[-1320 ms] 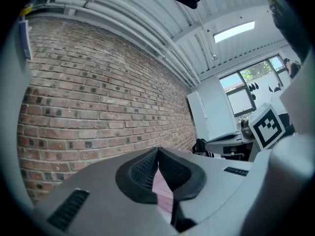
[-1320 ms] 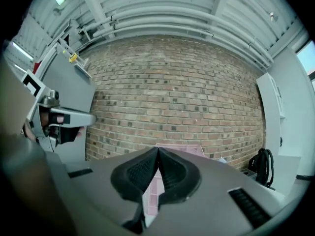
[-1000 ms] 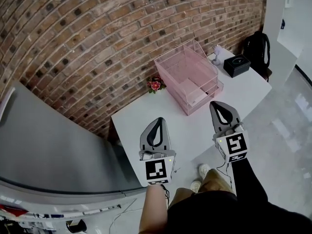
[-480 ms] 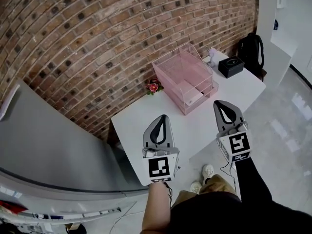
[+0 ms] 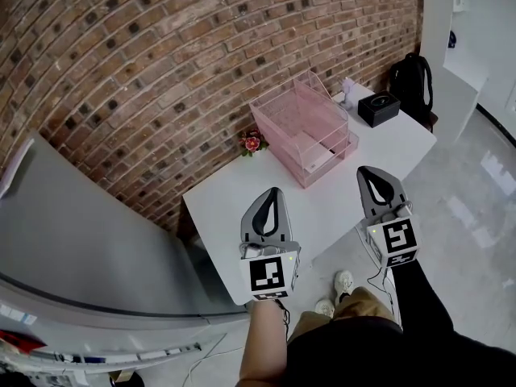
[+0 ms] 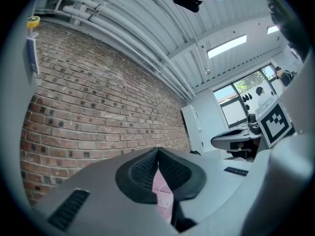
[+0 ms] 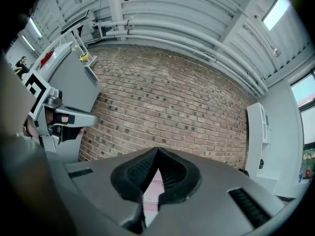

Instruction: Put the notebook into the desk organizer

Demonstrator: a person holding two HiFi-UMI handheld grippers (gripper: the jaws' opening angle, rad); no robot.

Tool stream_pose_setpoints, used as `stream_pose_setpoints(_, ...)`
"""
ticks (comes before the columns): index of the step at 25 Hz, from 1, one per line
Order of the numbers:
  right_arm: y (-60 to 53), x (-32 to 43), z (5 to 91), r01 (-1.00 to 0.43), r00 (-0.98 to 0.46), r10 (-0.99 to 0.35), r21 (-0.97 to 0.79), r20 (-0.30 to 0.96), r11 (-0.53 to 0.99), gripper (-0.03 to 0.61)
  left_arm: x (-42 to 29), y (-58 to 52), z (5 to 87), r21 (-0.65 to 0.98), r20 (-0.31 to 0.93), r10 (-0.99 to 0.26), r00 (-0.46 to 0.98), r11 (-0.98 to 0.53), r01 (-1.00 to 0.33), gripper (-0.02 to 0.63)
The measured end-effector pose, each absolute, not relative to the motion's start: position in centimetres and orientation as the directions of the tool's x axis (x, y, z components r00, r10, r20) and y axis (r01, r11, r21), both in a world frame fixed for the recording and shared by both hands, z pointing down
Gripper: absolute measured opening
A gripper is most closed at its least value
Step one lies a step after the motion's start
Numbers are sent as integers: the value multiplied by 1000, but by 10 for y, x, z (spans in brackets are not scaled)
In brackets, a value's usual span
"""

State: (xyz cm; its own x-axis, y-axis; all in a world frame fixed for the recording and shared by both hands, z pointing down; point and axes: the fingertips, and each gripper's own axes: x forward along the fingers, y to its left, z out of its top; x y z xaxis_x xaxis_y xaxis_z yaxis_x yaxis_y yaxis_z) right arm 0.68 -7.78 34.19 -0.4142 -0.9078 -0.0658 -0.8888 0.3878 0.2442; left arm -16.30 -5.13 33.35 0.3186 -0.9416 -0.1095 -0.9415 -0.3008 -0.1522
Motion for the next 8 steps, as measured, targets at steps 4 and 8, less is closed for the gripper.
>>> stream_pose_setpoints(4, -77, 10, 344, -890, -412, -908, 249, -76, 383, 21, -159, -53, 337, -154, -104, -940, 324, -306, -939, 15)
stream_pose_setpoints(8, -83, 12, 345, -895, -405, -911, 236, -78, 377, 21, -161, -58, 338, -150, -108, -942, 317, -299, -942, 15)
